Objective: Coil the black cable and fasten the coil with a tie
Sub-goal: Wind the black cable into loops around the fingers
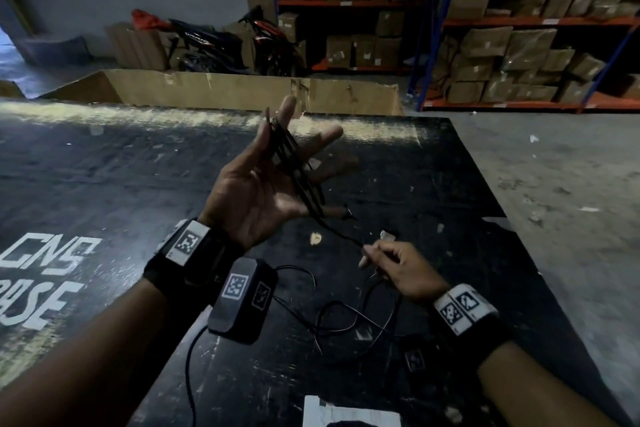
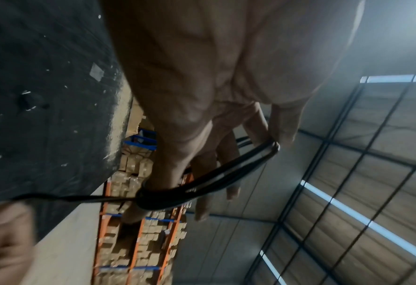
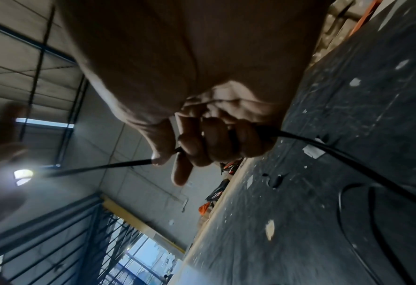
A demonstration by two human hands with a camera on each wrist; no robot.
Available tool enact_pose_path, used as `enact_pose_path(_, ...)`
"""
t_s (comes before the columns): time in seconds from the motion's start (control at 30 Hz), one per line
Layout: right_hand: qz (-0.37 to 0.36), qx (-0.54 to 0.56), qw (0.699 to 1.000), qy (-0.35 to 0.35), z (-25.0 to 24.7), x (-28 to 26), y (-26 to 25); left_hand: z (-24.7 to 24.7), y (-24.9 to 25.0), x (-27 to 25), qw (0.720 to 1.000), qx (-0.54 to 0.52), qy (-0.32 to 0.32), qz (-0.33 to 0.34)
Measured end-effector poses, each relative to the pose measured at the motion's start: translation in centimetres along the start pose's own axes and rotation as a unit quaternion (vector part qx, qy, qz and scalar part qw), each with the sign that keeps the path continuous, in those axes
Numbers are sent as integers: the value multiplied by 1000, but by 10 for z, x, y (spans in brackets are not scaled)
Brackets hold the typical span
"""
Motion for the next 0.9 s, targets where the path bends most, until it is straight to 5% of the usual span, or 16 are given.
enact_pose_path(0.23, -55, -117, 990, 54, -47, 37, -57, 4, -77, -23, 981, 75, -28, -179)
enact_pose_path(0.43, -45, -281, 958, -39, -32, 39, -122, -33, -110, -34, 946, 175, 99, -253)
enact_pose_path(0.63, -75, -278, 958, 0, -18, 18, -139, -61, -98, -25, 950, 167, 199, -174)
enact_pose_path(0.77, -101, -33, 994, 1, -1, -1, -114, -71, -71, -11, 968, 113, 210, -77)
enact_pose_path(0.9, -113, 95, 989, -5, 11, -14, -95, -76, -48, -1, 963, 131, 230, -42)
Point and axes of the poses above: each hand's wrist, its own x-axis towards the middle knuckle, its own z-axis out of the palm, y = z × x, the point moved 7 cm from there along x, towards the middle knuckle, and after that the axes turned 5 degrees about -y, right-handed, at the moved point
